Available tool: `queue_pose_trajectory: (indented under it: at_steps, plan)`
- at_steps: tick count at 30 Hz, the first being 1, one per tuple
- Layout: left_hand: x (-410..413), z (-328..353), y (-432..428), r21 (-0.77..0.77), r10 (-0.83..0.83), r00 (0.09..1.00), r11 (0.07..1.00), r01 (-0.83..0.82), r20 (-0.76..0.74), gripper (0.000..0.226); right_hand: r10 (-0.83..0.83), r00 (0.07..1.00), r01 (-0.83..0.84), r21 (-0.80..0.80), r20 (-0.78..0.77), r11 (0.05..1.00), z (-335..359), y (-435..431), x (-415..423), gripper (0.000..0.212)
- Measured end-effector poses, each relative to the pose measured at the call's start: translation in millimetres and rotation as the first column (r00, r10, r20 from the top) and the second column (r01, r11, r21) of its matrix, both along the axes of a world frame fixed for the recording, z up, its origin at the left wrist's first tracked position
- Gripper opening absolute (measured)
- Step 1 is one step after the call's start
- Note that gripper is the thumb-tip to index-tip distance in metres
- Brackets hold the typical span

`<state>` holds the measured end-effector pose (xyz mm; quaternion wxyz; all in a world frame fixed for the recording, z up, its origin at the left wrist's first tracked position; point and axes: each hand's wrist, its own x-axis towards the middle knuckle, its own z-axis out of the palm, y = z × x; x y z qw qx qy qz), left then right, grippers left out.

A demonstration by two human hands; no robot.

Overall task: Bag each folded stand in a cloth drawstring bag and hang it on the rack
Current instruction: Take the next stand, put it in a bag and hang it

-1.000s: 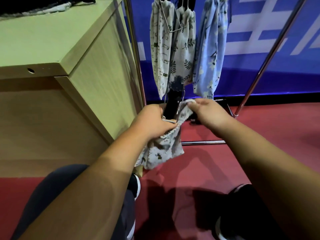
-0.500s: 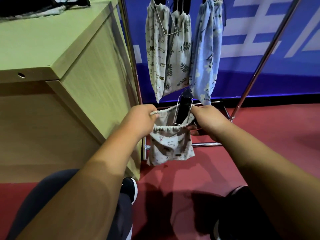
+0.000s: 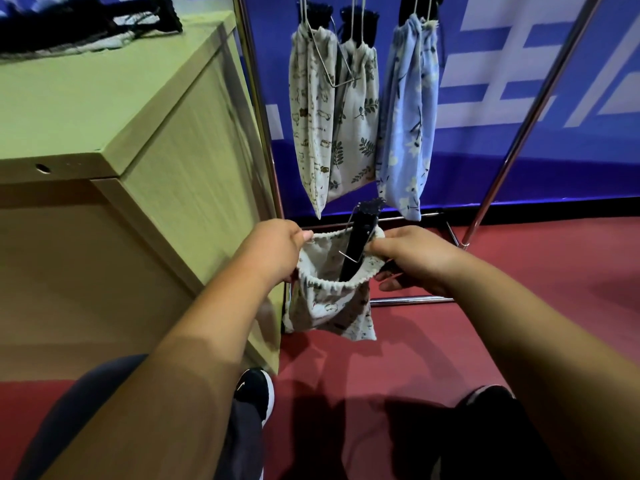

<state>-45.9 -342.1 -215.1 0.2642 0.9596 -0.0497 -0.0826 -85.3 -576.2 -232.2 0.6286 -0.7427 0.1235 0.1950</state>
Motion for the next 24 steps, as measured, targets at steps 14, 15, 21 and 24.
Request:
queue_pose_trajectory:
  at_steps: [14, 15, 21, 24]
  plan:
    - [-1, 3, 10, 0.115, 0.014, 0.967, 0.992, -0.045, 0.254, 0.026, -0.151, 0.988, 0.150, 0.028, 0.037, 0.988, -14, -13, 9, 0.031]
    - [0, 2, 10, 0.064, 0.033, 0.965, 0.997, -0.051, 0.262, 0.023, -0.142, 0.989, 0.141, 0.029, 0.040, 0.990, -14, -13, 9, 0.031]
    - [0, 9, 6, -0.111, 0.166, 0.933, 0.984, -0.137, 0.320, 0.012, -0.129, 0.990, 0.130, -0.006, 0.057, 0.992, -14, -14, 9, 0.038]
    - [-2, 12, 4, -0.301, 0.259, 0.913, 0.940, -0.163, 0.315, 0.009, -0.134, 0.987, 0.138, -0.048, 0.088, 0.989, -15, -16, 12, 0.042]
